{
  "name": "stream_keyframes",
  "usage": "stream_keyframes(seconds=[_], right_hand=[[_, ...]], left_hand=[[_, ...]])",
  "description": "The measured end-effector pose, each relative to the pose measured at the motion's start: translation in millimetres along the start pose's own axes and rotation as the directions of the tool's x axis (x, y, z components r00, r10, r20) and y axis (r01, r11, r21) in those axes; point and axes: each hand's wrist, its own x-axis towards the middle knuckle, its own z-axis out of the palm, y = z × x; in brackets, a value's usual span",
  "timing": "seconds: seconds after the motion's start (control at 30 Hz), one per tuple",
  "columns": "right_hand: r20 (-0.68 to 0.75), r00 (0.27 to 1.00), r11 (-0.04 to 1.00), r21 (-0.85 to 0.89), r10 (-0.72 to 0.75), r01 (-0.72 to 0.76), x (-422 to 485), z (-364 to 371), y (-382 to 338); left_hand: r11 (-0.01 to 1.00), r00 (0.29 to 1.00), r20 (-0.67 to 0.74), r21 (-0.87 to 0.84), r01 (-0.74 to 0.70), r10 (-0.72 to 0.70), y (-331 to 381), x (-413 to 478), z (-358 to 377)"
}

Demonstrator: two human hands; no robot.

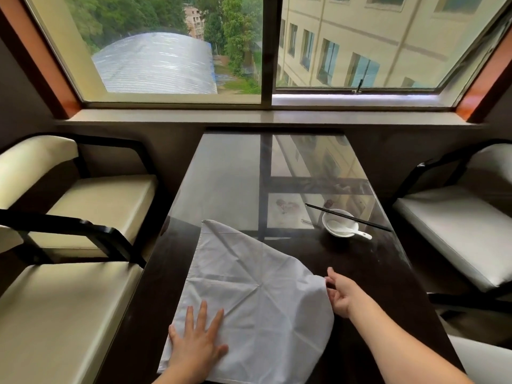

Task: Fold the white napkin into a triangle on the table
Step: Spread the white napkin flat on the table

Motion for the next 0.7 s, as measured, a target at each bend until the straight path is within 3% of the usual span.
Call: stream_keyframes(seconds=[0.13,0.2,0.33,0.4,0.47,0.6,0.7], right_hand=[[-0.011,0.989,0.954,-0.265,-0.148,0.140,5,9,-1],[0.043,0.970,0.941,-0.234,-0.240,0.244,-3,13,-7],[0.292,0.903,0.928,0.293,-0.316,0.230,-13,3,-28],[0.379,0.852,0.893,0.406,-0.360,0.197,-13,-7,-32],[0.386,0.864,0.915,0.361,-0.324,0.182,-8,-11,-26],[0.314,0.926,0.978,0.080,-0.209,0.193,3,-7,-26],[0.251,0.919,0.926,-0.146,-0.304,0.347,12,3,-36]], left_hand=[[1.000,1.000,0.011,0.006,0.012,-0.012,1,4,1],[1.000,1.000,0.010,-0.003,0.020,-0.020,0,5,2],[1.000,1.000,0.011,-0.003,0.026,-0.026,-2,9,5],[0.999,1.000,0.001,0.012,0.030,-0.030,-2,11,6],[0.999,0.999,-0.006,0.020,0.037,-0.037,-3,11,7],[0.999,0.999,0.001,-0.019,0.045,-0.045,-4,16,7],[0.998,0.998,-0.010,-0.021,0.055,-0.055,-4,18,7]])
